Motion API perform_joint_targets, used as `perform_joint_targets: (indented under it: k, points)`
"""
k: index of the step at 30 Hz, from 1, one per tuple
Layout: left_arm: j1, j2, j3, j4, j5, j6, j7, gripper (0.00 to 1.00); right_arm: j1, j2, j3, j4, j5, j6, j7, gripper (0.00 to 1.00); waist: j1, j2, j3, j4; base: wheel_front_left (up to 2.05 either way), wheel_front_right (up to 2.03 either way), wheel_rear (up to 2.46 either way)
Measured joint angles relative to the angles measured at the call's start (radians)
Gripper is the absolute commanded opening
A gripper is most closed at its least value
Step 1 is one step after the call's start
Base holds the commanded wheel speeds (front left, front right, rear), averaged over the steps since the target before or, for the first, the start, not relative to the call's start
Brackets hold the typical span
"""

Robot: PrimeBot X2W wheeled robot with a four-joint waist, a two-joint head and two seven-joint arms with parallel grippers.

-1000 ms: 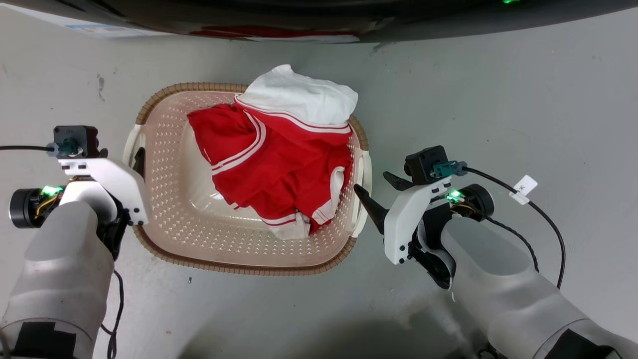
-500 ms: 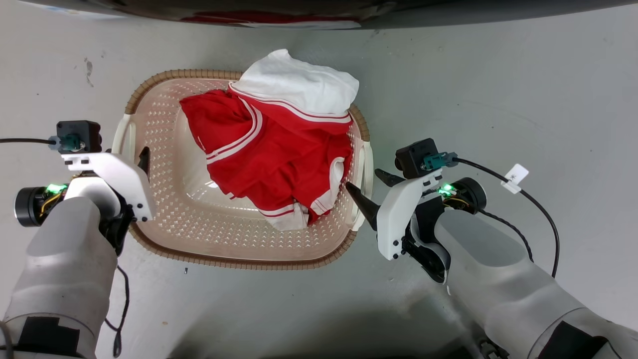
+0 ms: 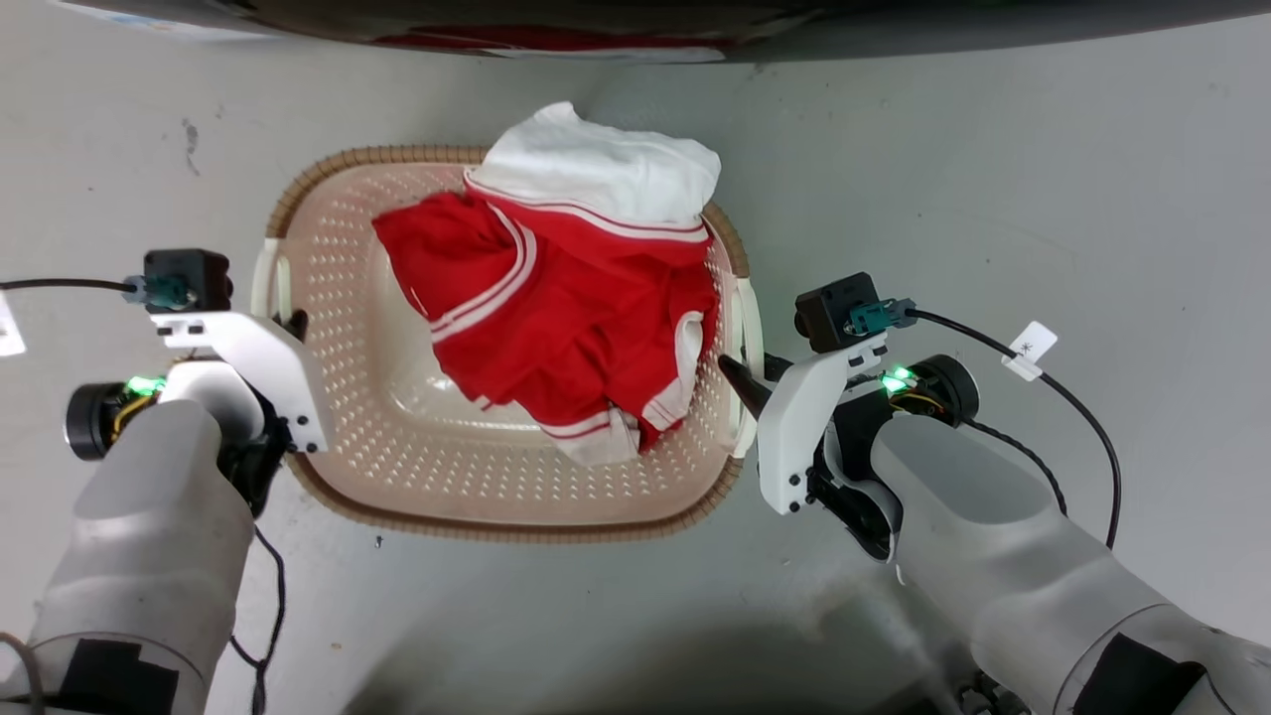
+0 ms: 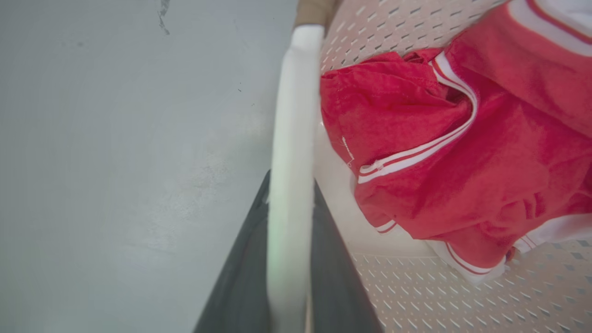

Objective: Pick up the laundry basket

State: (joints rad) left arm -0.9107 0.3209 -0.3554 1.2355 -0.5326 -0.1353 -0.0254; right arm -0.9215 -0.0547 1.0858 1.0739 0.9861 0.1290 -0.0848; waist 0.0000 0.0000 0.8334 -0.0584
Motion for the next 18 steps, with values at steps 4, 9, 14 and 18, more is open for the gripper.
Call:
perform_joint_targets:
  k: [4, 9, 14, 18]
  points:
    - [0.021, -0.012, -0.024, -0.004, -0.036, 0.003, 0.05, 0.0, 0.001, -0.001, 0.021, 0.022, 0.013, 0.0, 0.029, 0.0, 0.0, 0.0, -0.033, 0.004, 0.0, 0.0, 0.0]
    - [0.042, -0.029, -0.049, -0.005, -0.074, 0.003, 0.111, 0.0, 0.001, -0.002, 0.035, 0.061, 0.027, 0.0, 0.07, 0.0, 0.0, 0.0, -0.083, 0.007, 0.0, 0.0, 0.0]
    - [0.064, -0.073, -0.087, -0.002, -0.114, 0.004, 0.188, 0.0, 0.014, -0.003, 0.043, 0.121, 0.044, 0.0, 0.134, 0.0, 0.0, 0.0, -0.175, 0.014, 0.0, 0.0, 0.0]
    - [0.067, -0.092, -0.109, 0.007, -0.132, 0.005, 0.236, 0.0, 0.022, -0.004, 0.051, 0.14, 0.058, 0.0, 0.187, 0.0, -0.0001, 0.0, -0.241, 0.017, 0.0, 0.0, 0.0]
